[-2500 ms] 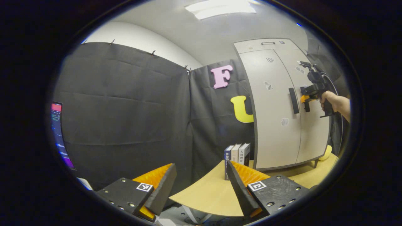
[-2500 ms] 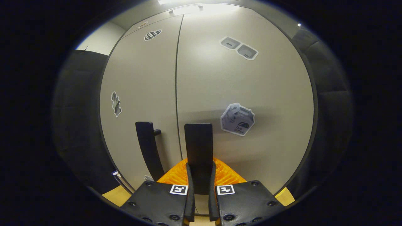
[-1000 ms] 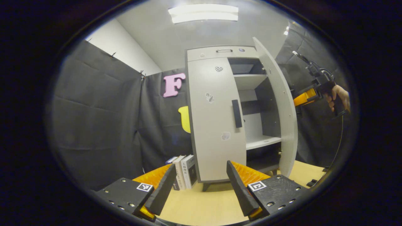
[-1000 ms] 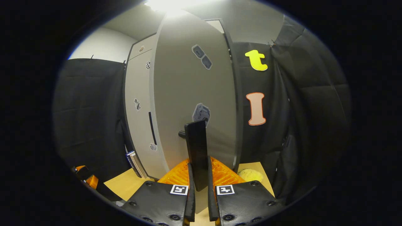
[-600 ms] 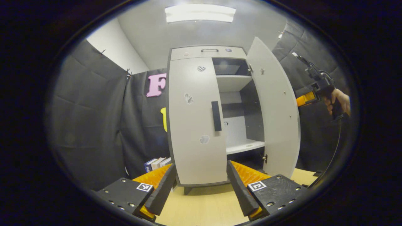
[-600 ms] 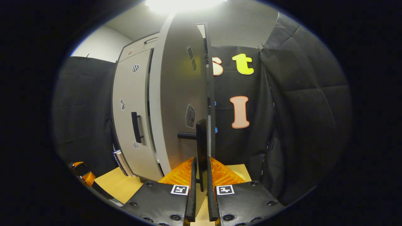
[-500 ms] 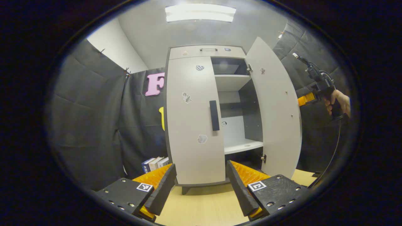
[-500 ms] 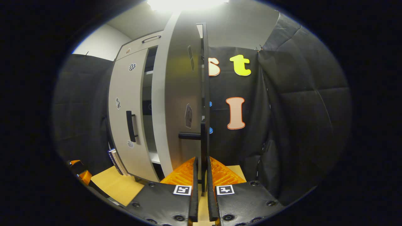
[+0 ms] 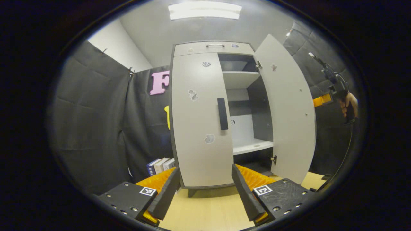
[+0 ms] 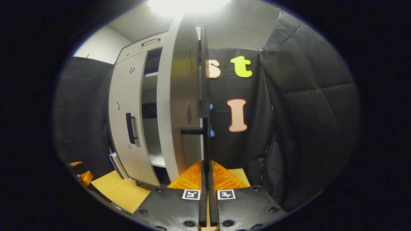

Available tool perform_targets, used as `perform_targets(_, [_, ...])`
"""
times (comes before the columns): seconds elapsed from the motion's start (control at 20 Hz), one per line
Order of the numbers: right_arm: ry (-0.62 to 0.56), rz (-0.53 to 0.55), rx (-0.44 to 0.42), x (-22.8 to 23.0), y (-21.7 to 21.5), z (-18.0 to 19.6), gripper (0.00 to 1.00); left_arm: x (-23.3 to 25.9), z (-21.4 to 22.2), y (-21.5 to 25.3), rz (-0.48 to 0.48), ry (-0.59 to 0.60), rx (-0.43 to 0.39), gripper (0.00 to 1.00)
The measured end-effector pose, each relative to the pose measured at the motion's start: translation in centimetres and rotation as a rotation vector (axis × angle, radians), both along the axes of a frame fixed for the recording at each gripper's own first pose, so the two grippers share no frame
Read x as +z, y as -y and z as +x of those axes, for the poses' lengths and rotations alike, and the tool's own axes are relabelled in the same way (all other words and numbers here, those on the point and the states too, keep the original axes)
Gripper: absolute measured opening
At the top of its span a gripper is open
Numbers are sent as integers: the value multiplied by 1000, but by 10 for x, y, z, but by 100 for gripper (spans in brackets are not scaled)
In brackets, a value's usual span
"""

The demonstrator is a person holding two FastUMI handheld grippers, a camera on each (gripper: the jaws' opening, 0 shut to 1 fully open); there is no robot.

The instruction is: Open the right door of the double-door shoe cabinet with the right hand, and open the left door with the left hand.

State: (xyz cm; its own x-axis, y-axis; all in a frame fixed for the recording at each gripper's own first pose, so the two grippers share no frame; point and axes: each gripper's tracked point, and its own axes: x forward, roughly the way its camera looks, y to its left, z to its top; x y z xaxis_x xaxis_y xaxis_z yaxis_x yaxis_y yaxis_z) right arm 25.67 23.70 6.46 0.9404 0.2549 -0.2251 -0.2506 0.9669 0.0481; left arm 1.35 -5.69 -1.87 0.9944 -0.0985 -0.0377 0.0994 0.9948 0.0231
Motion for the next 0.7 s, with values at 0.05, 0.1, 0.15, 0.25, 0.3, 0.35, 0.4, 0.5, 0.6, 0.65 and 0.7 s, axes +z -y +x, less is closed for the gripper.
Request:
perform_targets(0.05, [0, -11, 4, -1, 2, -7, 5, 2, 2, 1, 3, 4, -2, 93])
perform_targets(0.1, [2, -23, 5, -2, 2, -11, 0, 4, 6, 2, 7, 6, -4, 92])
perform_targets(0.15, [13, -42, 2, -2, 6, -16, 6, 5, 9, 3, 13, 8, -4, 92])
perform_targets(0.25, [40, -97, -23, -3, 16, -26, 10, 7, 16, 4, 9, 12, -8, 93])
perform_targets(0.3, [50, -109, -27, -3, 18, -31, 10, 9, 20, 5, 5, 15, -11, 92])
perform_targets(0.35, [70, -109, -30, 0, 19, -38, 11, 11, 24, 7, 2, 18, -15, 92])
perform_targets(0.4, [90, -107, -45, 2, 23, -41, 11, 13, 28, 8, 1, 24, -20, 92])
perform_targets(0.5, [114, -88, -73, 2, 31, -51, 25, 23, 39, 10, 10, 45, -26, 94])
perform_targets(0.6, [129, -74, -78, 3, 35, -64, 31, 35, 51, 14, 13, 69, -36, 92])
perform_targets(0.65, [132, -75, -82, 3, 37, -68, 53, 40, 57, 18, 12, 78, -43, 93])
perform_targets(0.7, [131, -80, -110, 2, 46, -76, 76, 44, 62, 22, 13, 83, -51, 94])
